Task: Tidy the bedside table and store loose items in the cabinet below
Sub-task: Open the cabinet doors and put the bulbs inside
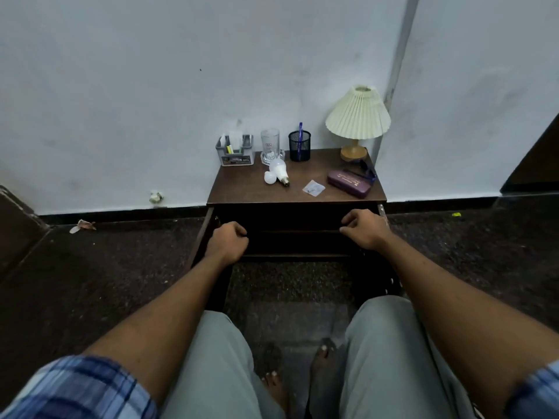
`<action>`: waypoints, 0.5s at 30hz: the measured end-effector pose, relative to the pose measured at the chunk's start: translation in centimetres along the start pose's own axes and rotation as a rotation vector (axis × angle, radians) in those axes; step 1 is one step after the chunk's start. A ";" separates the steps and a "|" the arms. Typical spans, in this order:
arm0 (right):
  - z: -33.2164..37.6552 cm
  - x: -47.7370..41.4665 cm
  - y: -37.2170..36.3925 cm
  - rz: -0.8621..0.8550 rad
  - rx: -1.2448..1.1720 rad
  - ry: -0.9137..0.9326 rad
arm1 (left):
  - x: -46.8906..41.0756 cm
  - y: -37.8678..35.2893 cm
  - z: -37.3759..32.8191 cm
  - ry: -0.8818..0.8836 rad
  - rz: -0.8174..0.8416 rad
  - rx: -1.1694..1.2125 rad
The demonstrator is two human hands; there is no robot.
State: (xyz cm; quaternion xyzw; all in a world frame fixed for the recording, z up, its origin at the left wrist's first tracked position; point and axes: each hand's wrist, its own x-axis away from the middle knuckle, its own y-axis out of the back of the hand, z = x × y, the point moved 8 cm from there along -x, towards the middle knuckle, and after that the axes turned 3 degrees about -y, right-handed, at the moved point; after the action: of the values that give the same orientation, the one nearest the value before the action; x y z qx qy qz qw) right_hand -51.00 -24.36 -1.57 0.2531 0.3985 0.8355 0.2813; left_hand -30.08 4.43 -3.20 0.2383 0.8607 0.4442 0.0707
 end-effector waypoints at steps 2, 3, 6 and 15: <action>2.2 -0.3 -0.6 0.021 -0.060 0.072 | -0.5 -0.8 -1.1 -0.022 0.005 0.080; 3.2 -0.5 -0.9 0.023 -0.078 0.101 | -0.8 -1.2 -1.4 -0.021 0.003 0.119; 6.6 -1.5 -1.4 0.008 -0.101 0.200 | -2.3 -2.2 -1.8 -0.006 -0.016 0.233; 13.1 -10.3 -7.0 -0.077 -0.205 0.262 | -11.7 -4.7 -0.2 0.046 -0.118 0.479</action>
State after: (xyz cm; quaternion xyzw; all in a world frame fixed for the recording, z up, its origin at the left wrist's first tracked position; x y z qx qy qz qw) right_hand -33.36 -20.76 -2.00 0.0967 0.3539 0.8861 0.2831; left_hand -21.53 -3.58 -7.86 0.1876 0.9552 0.2281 0.0184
